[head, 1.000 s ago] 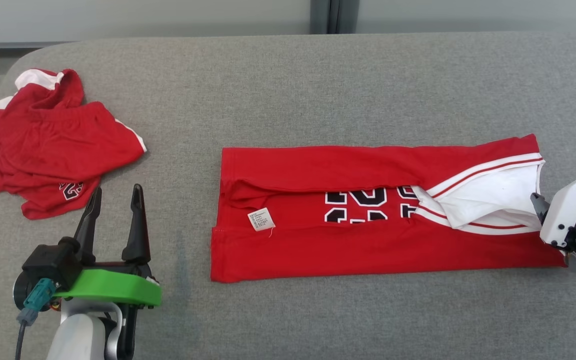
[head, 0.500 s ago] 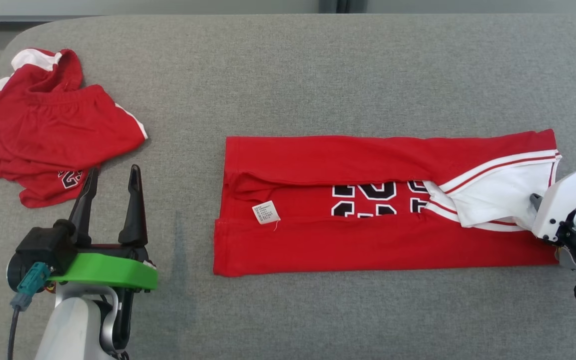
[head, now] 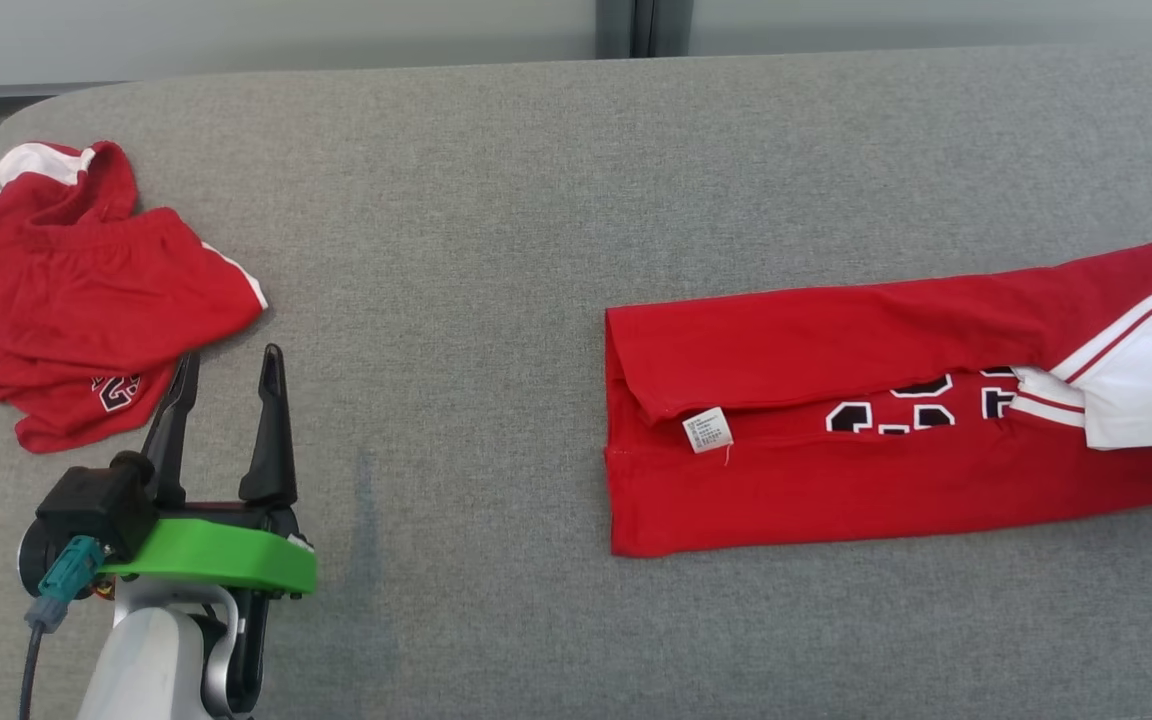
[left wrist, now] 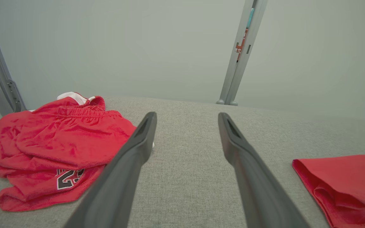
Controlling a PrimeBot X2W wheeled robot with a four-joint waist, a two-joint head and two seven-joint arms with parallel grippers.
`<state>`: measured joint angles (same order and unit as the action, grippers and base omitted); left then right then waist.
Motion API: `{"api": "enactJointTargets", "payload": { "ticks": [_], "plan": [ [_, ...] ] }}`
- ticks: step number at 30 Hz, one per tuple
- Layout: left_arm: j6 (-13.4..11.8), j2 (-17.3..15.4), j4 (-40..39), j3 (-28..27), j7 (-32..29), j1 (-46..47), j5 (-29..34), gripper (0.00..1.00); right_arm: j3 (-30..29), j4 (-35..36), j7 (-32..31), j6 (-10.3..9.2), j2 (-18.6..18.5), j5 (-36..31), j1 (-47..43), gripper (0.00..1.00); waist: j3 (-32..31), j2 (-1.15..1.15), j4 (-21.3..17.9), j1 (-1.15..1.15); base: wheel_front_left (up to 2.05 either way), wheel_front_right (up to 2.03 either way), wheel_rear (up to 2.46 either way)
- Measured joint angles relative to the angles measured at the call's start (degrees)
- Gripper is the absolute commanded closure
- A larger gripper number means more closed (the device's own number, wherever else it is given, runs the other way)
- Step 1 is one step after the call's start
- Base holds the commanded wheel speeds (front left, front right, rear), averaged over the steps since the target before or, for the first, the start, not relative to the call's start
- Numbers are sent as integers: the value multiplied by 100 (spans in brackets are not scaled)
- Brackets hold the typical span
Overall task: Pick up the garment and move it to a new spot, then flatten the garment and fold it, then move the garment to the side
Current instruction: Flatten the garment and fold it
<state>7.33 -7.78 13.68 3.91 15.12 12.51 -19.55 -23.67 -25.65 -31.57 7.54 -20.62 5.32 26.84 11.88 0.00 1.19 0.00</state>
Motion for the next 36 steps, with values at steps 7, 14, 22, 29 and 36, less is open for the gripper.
{"api": "enactJointTargets", "payload": {
  "ticks": [7, 14, 22, 29, 36],
  "plan": [
    [0, 25, 103, 26, 0, -121, -51, 0, 467, 723, -325, 0, 92, -62, -291, 100, -176, 0, -38, 0, 0, 0, 0],
    [0, -45, 130, 52, 0, -177, -70, 0, 1716, 1628, -643, -2, 282, 257, -546, 100, -319, 0, 2, 0, 0, 0, 0],
    [1, 36, 122, 220, 0, -169, -80, 0, 3008, 1753, -482, -1, 964, 475, -581, 100, -332, 0, 144, 0, 0, 0, 0],
    [3, 90, 187, 520, 0, -92, -121, 0, 3424, 1084, -123, -2, 1548, 374, -304, 100, -285, 0, 364, 0, 0, 0, 0],
    [3, 94, 231, 591, 1, -26, -170, 0, 3719, 598, 45, -2, 1731, 361, -138, 100, -242, 0, 595, 0, 0, 0, 0]
  ]
}}
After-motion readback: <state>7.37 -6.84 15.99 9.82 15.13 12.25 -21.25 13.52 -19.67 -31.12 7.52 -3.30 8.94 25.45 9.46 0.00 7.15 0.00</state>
